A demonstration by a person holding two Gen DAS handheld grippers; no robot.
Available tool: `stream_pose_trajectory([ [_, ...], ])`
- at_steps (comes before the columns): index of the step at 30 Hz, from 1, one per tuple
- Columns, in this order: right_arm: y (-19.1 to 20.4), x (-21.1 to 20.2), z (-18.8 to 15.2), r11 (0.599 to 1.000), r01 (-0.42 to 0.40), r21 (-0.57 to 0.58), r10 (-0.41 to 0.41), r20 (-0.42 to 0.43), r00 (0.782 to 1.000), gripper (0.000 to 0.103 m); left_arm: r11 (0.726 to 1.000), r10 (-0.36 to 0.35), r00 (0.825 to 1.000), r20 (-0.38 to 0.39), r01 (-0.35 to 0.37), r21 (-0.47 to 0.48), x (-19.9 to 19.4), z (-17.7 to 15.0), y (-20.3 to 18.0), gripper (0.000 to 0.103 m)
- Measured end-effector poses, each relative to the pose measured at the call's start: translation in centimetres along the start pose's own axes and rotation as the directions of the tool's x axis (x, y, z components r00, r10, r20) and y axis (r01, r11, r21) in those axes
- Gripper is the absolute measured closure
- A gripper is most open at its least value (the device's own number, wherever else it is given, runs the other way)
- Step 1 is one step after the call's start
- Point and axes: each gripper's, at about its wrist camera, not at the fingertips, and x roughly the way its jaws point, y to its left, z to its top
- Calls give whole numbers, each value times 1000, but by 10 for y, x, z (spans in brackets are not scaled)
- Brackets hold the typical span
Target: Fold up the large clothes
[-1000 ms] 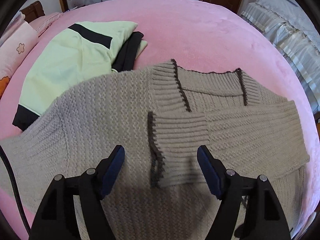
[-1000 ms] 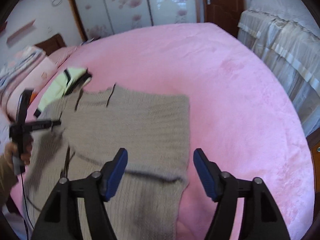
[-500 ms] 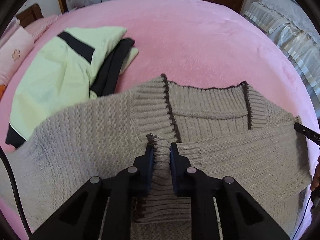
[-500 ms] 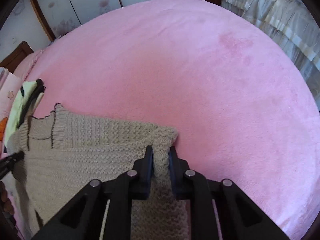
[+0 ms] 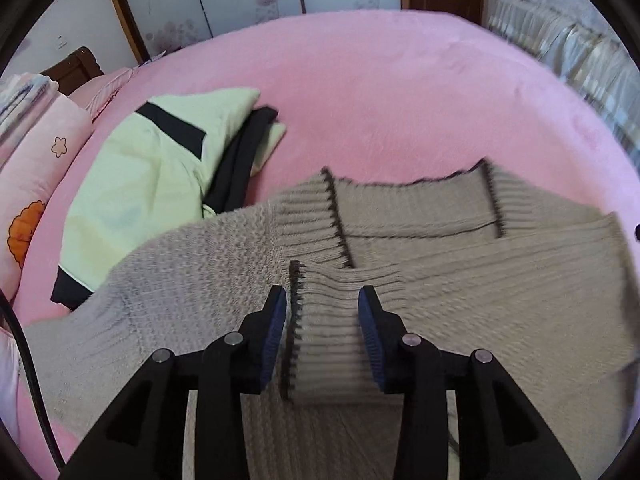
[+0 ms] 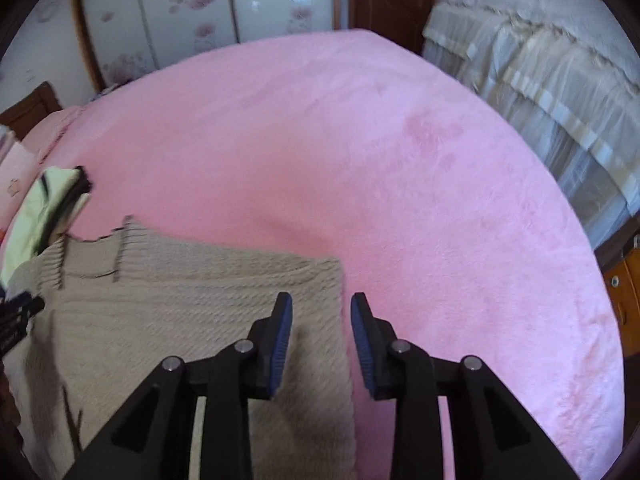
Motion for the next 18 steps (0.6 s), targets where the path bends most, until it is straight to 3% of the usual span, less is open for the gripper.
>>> stream_pose_trajectory([
  [4, 28, -36, -29, 994, -91, -65, 92, 15, 996, 72, 999, -53, 998, 33, 53, -9, -34, -17, -11, 67],
  [8, 55, -31, -62, 984, -141, -112, 138, -29, 990, 72, 996, -85, 996, -15, 85, -15, -25, -35, -35, 67],
  [11, 60, -14, -85, 985, -60, -161, 52, -55, 997, 72, 1000, -8, 997, -74, 9, 7, 0, -47, -48, 67],
  [13, 46, -8, -95, 987, 24, -159, -32, -51, 998, 77, 1000, 4, 995, -97, -4, -1, 11, -54, -45, 67],
  [14, 34, -7, -99, 988, 37, -150, -45, -50, 998, 84, 1000, -8, 995, -96, 8, -6, 13, -56, -43, 67],
  [18, 1, -7, -101, 994, 21, -110, -26, -49, 998, 94, 999, -34, 996, -85, 34, -6, 11, -58, -39, 67],
])
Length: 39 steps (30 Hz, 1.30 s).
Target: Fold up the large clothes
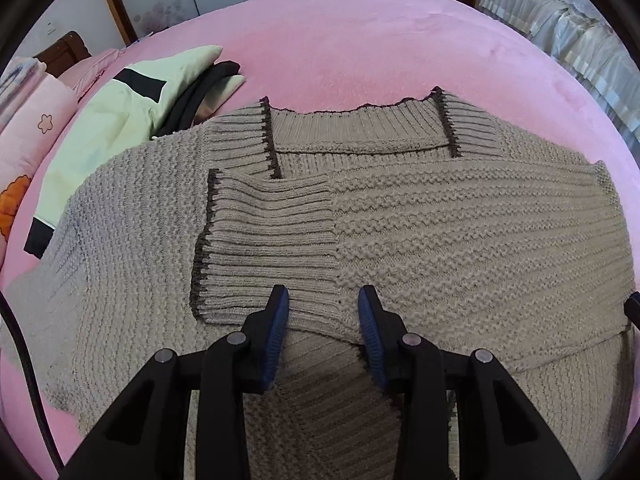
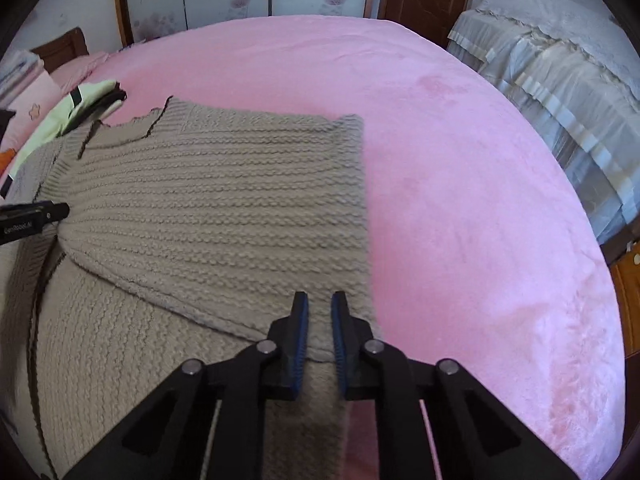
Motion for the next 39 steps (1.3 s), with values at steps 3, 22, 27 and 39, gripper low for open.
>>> stream_pose_trajectory([
  [3, -2, -3, 4, 1000, 4, 20, -4, -12, 1000, 93, 1000, -4, 1000, 0, 4, -14, -3, 0, 0, 67],
  [22, 70, -168, 14, 972, -220, 79, 207, 143, 968, 73, 994, -77, 979, 189, 90, -62, -223, -43, 46, 24],
  [27, 104, -221, 11, 964, -264, 38, 252, 198, 947, 72, 994, -20, 972, 232, 44, -101, -277, -74, 83, 24],
  [39, 216, -272, 23, 946, -306, -107, 324, 272, 906, 49, 977, 43, 970, 237, 8, -211, -315, -133, 221, 18],
])
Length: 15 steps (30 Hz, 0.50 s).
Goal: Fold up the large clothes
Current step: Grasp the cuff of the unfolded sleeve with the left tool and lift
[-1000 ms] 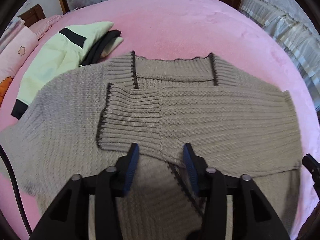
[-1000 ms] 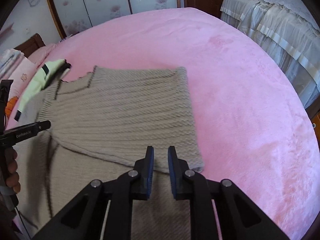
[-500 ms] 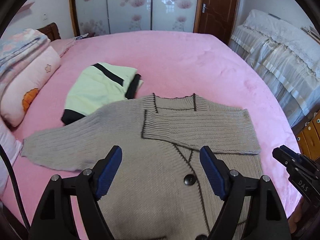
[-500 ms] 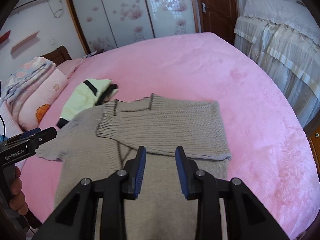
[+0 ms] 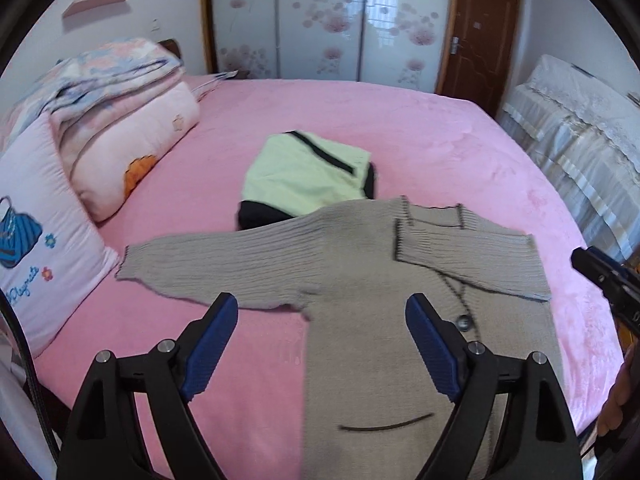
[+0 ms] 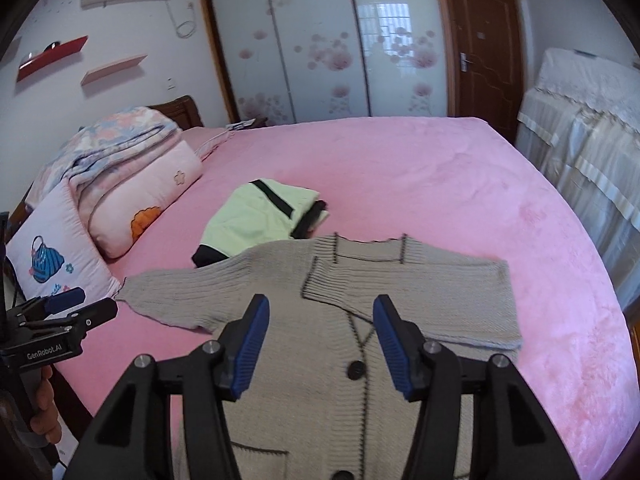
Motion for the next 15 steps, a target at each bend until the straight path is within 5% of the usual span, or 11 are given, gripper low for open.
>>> stream_pose_trajectory([
  [6, 64, 60, 10, 998, -38, -49, 37, -23, 999, 49, 988, 0, 998, -63, -10, -157, 68, -5, 118, 18],
  [15, 138, 163, 9, 994, -21, -104, 12, -77, 997, 49, 939, 29, 985, -173, -86, -334, 193, -21, 247, 18],
])
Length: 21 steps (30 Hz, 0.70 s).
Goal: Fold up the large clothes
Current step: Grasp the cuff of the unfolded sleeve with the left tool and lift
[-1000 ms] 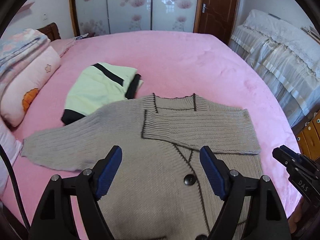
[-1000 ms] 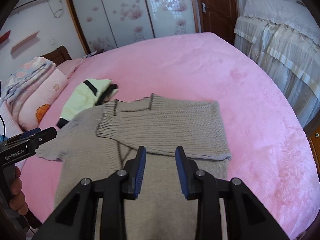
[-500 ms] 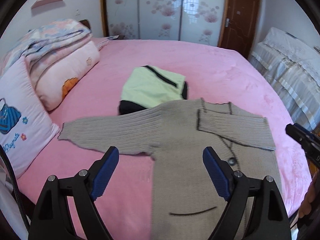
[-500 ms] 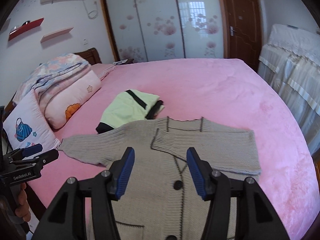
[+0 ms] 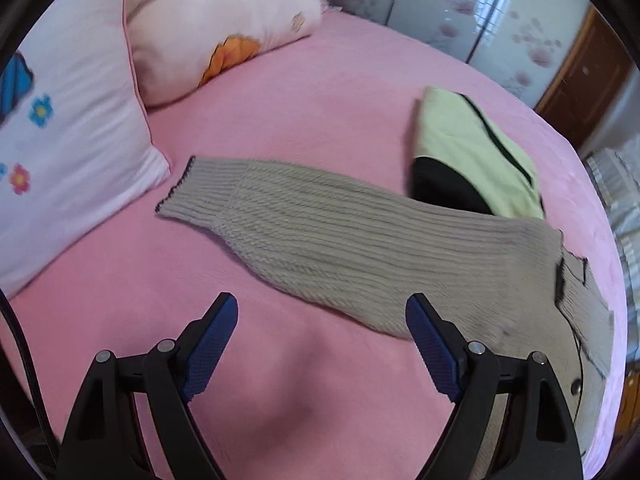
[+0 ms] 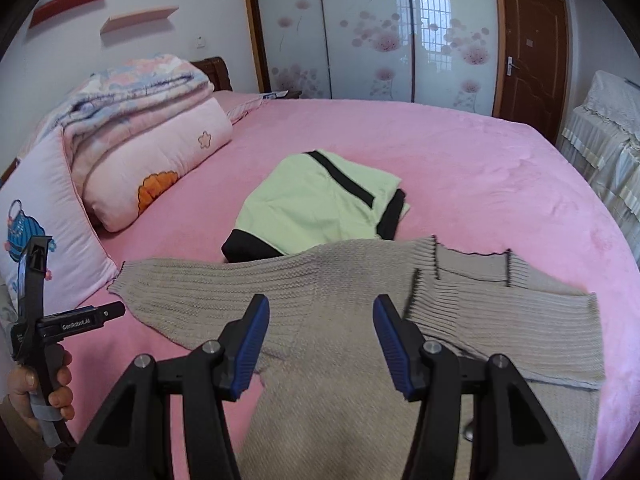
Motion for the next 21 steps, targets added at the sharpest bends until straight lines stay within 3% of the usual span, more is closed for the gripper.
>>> stream_pose_trajectory([
  [2, 12, 23, 0, 1000, -1, -6, 1, -26, 1000, 49, 998, -10, 1000, -25, 8, -62, 29, 7, 20, 18],
  [4, 22, 42, -3, 1000, 1, -15, -1, -53, 999, 49, 991, -45, 997, -66, 36, -132, 59, 14, 40, 34],
  [6, 31, 57, -7, 1000, -11, -25, 9, -80, 997, 49, 980, -83, 993, -84, 66, -189, 80, 18, 53, 42],
  [9, 40, 70, -15, 999, -23, -43, 19, -100, 995, 49, 964, -101, 992, -74, 79, -254, 103, 22, 68, 43],
  [11, 43, 77, -20, 998, -28, -59, 21, -111, 994, 49, 959, -98, 994, -47, 82, -272, 109, 26, 70, 51],
  [13, 42, 82, -26, 997, -20, -76, 10, -126, 992, 49, 959, -76, 997, -30, 65, -277, 113, 29, 71, 82],
  [15, 36, 86, -31, 997, -12, -77, 1, -141, 990, 49, 956, -69, 997, -18, 61, -286, 113, 33, 72, 93],
  [18, 24, 88, -33, 998, 1, -62, -10, -150, 989, 49, 965, -15, 1000, 16, 19, -262, 101, 36, 61, 95],
  [21, 6, 83, -32, 999, 16, -40, -21, -148, 989, 49, 980, 4, 996, 85, 13, -197, 69, 47, 27, 96],
])
